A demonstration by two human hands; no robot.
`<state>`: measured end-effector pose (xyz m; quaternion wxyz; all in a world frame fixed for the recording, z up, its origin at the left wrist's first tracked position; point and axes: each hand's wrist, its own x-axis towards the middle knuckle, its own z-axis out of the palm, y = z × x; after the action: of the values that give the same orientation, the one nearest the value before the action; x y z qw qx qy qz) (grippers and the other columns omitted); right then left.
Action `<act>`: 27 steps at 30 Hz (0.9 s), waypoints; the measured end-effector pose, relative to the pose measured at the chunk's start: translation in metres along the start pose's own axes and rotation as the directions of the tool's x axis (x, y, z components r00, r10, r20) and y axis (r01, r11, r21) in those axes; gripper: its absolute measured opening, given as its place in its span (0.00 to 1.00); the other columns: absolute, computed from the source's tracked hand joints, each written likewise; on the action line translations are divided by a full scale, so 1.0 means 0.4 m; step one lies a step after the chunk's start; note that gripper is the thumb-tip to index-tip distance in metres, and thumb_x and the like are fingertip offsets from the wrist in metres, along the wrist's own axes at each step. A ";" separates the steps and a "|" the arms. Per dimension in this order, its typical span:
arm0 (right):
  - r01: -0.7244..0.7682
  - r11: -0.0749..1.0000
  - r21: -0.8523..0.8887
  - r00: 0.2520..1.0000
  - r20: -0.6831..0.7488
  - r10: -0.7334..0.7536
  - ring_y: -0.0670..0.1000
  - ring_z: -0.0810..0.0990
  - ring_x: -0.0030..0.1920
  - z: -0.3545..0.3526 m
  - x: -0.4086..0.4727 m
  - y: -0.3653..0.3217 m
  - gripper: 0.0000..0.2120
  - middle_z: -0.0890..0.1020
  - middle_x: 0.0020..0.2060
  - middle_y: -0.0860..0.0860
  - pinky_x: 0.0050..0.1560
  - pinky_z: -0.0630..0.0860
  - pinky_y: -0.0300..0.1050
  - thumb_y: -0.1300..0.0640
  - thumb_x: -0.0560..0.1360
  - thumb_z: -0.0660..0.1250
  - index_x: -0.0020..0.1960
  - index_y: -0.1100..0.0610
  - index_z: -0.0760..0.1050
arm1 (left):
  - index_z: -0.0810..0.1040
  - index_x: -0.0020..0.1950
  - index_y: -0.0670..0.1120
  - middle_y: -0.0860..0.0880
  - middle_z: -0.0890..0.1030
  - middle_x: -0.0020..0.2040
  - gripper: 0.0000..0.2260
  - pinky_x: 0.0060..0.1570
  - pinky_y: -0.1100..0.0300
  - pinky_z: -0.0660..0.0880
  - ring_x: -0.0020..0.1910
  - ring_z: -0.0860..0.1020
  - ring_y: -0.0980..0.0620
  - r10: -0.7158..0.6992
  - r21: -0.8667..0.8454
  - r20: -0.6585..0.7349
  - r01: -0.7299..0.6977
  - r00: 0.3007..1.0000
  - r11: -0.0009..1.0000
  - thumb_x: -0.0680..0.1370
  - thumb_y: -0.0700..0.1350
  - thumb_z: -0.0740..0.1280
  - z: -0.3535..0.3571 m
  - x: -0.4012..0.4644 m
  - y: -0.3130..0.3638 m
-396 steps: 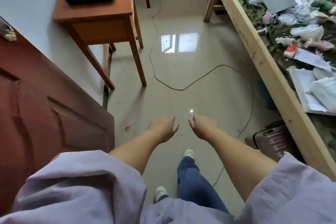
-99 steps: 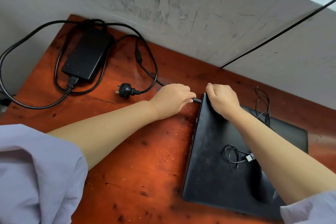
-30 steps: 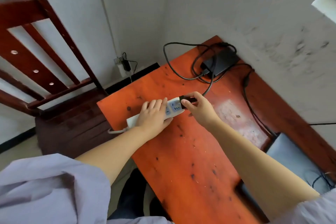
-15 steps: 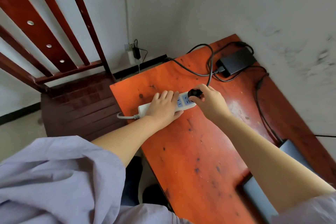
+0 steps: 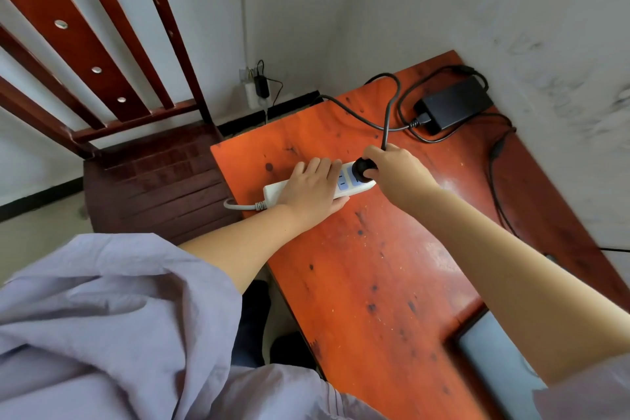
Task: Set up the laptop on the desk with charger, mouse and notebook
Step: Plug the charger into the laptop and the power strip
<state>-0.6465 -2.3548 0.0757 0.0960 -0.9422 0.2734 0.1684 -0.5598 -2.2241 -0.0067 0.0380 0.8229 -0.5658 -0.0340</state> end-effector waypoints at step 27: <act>0.046 0.994 -0.100 0.995 0.093 -0.036 0.52 0.67 0.26 0.011 -0.016 -0.007 0.18 0.64 0.31 0.52 0.23 0.62 0.45 0.70 0.74 0.58 0.60 0.57 0.59 | 0.64 0.68 0.41 0.44 0.75 0.57 0.28 0.51 0.52 0.70 0.54 0.73 0.45 -0.007 0.051 0.021 0.006 1.000 0.999 0.77 0.60 0.55 -0.009 0.000 0.003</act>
<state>-0.6512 -2.3480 0.0745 0.0634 -0.9426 0.2404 0.2231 -0.5605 -2.2245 -0.0032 0.0108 0.8251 -0.5642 -0.0281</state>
